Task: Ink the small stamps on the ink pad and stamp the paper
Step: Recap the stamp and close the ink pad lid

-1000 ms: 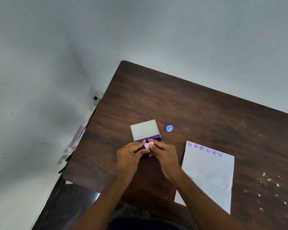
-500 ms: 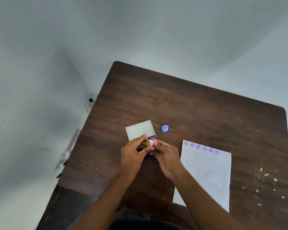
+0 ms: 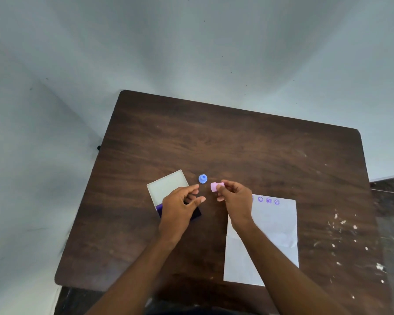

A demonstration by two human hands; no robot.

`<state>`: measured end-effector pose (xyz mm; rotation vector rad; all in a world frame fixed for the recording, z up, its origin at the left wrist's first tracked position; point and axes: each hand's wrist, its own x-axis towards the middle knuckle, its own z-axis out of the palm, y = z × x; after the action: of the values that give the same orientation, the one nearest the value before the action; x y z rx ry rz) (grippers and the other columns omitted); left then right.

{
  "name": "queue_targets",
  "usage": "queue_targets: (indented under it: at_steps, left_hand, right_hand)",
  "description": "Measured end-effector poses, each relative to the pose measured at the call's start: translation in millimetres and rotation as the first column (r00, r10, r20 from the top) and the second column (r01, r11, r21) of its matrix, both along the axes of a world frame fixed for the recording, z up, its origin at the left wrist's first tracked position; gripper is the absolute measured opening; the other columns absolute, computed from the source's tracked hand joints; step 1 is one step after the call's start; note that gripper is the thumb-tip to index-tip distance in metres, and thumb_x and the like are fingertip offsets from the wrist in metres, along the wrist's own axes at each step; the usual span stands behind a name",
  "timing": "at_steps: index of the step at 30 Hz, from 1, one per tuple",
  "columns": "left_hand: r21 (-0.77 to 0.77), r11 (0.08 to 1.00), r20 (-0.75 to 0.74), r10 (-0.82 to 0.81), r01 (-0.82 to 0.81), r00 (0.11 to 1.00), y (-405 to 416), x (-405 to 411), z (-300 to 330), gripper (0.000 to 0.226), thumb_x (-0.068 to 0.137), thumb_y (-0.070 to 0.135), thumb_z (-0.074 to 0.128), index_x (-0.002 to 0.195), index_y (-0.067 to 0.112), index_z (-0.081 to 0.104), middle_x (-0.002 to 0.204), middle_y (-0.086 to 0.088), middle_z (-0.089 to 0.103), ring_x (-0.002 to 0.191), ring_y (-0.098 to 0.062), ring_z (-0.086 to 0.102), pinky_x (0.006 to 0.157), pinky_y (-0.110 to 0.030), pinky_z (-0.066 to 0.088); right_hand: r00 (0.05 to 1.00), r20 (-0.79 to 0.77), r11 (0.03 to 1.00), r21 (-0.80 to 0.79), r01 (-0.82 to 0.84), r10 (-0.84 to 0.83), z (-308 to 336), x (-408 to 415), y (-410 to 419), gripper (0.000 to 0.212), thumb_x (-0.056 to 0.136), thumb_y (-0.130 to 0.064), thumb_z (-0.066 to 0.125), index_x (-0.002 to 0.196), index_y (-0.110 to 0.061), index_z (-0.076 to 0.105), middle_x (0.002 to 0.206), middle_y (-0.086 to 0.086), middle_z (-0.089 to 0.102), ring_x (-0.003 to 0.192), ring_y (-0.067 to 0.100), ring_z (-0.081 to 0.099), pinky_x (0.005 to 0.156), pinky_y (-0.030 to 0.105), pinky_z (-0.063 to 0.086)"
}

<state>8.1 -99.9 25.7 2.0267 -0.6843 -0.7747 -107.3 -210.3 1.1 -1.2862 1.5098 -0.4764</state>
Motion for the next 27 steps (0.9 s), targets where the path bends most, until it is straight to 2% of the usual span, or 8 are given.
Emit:
queue_targets:
  at_steps: [2,4,6,7,10,15,20,27]
  left_hand:
    - [0.034,0.999,0.007,-0.004,0.004,1.000,-4.3,0.8,-2.4,0.043,0.080,0.028,0.078,0.121,0.016,0.069,0.106,0.007,0.073,0.088,-0.003,0.066,0.077,-0.003,0.048]
    - [0.064,0.998,0.010,0.000,0.000,1.000,-7.8,1.8,-4.2,0.044,0.080,0.028,0.078,0.121,0.017,0.068,0.107,0.006,0.073,0.088,-0.005,0.066,0.078,-0.005,0.048]
    - [0.084,0.996,0.013,0.000,-0.001,1.000,-11.8,2.2,-7.1,0.045,0.080,0.028,0.078,0.121,0.016,0.068,0.107,0.005,0.073,0.087,-0.005,0.066,0.079,-0.008,0.048]
    - [0.094,0.996,0.017,-0.003,0.001,1.000,-13.4,2.0,-8.1,0.045,0.080,0.028,0.078,0.122,0.016,0.068,0.107,0.005,0.073,0.087,-0.004,0.066,0.077,-0.008,0.047]
    - [0.104,0.994,0.020,-0.012,0.010,1.000,-16.3,1.2,-10.2,0.045,0.080,0.027,0.078,0.122,0.016,0.067,0.107,0.005,0.073,0.085,-0.002,0.065,0.077,-0.007,0.046]
    - [0.116,0.993,0.008,-0.015,0.014,1.000,-15.7,2.5,-14.1,0.044,0.081,0.027,0.077,0.122,0.015,0.068,0.107,0.004,0.073,0.088,-0.006,0.066,0.086,-0.020,0.054]
    - [0.132,0.991,0.008,-0.010,0.009,1.000,-13.6,3.9,-14.4,0.042,0.082,0.028,0.077,0.120,0.014,0.069,0.110,0.001,0.073,0.093,-0.010,0.066,0.092,-0.031,0.056]
    - [0.130,0.991,0.010,0.009,-0.010,1.000,-14.1,3.2,-12.1,0.042,0.081,0.027,0.077,0.120,0.014,0.069,0.108,0.002,0.073,0.090,-0.010,0.066,0.089,-0.028,0.056]
  right_hand:
    - [0.989,-0.113,0.988,-0.114,-0.103,0.091,-3.5,1.8,-4.9,0.029,0.084,-0.033,0.073,0.107,-0.017,0.072,0.094,-0.007,0.074,0.081,0.009,0.069,0.072,0.020,0.056]
    - [0.966,-0.208,0.956,-0.217,-0.198,0.153,-6.8,5.8,-7.9,0.020,0.086,-0.033,0.070,0.101,-0.020,0.072,0.094,-0.006,0.071,0.081,0.007,0.064,0.070,0.014,0.049]
    - [0.946,-0.241,0.917,-0.283,-0.283,0.218,-10.6,10.2,-10.3,0.008,0.089,-0.031,0.066,0.091,-0.023,0.070,0.090,-0.005,0.069,0.080,0.007,0.061,0.071,0.018,0.050]
    - [0.932,-0.265,0.898,-0.299,-0.324,0.248,-12.7,11.8,-10.3,0.010,0.091,-0.030,0.063,0.091,-0.021,0.069,0.092,-0.004,0.068,0.082,0.008,0.060,0.073,0.021,0.050]
    - [0.897,-0.338,0.865,-0.312,-0.393,0.286,-18.0,14.7,-10.2,0.021,0.094,-0.029,0.058,0.104,-0.013,0.068,0.104,0.003,0.068,0.091,0.010,0.057,0.078,0.020,0.043]
    - [0.871,-0.374,0.846,-0.300,-0.440,0.320,-22.4,17.8,-9.7,0.024,0.096,-0.027,0.055,0.111,-0.011,0.066,0.113,0.006,0.064,0.094,0.006,0.048,0.081,0.019,0.037]
    - [0.861,-0.389,0.845,-0.286,-0.452,0.328,-23.0,19.7,-9.9,0.023,0.095,-0.027,0.056,0.111,-0.012,0.065,0.114,0.006,0.064,0.094,0.005,0.047,0.081,0.019,0.038]
    - [0.852,-0.403,0.844,-0.275,-0.460,0.333,-22.0,21.1,-11.4,0.021,0.093,-0.027,0.061,0.108,-0.013,0.065,0.112,0.005,0.064,0.092,0.006,0.049,0.080,0.019,0.038]
